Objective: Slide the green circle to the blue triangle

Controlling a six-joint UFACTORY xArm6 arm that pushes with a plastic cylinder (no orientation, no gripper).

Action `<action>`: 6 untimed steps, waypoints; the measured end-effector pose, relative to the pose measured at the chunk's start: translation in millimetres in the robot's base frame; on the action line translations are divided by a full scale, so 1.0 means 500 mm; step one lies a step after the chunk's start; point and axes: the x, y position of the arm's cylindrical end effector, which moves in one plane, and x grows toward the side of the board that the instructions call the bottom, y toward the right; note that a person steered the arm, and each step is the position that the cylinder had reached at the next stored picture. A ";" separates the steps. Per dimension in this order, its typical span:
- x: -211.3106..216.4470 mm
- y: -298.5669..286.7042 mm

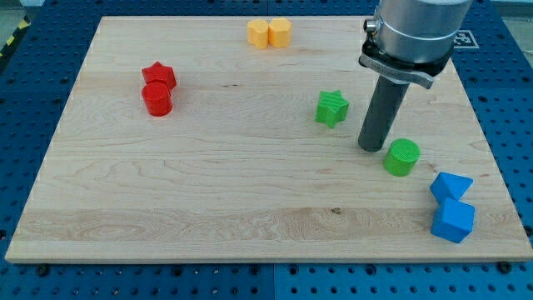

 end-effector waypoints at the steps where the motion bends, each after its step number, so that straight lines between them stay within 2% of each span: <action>1: 0.015 0.045; 6: 0.049 0.084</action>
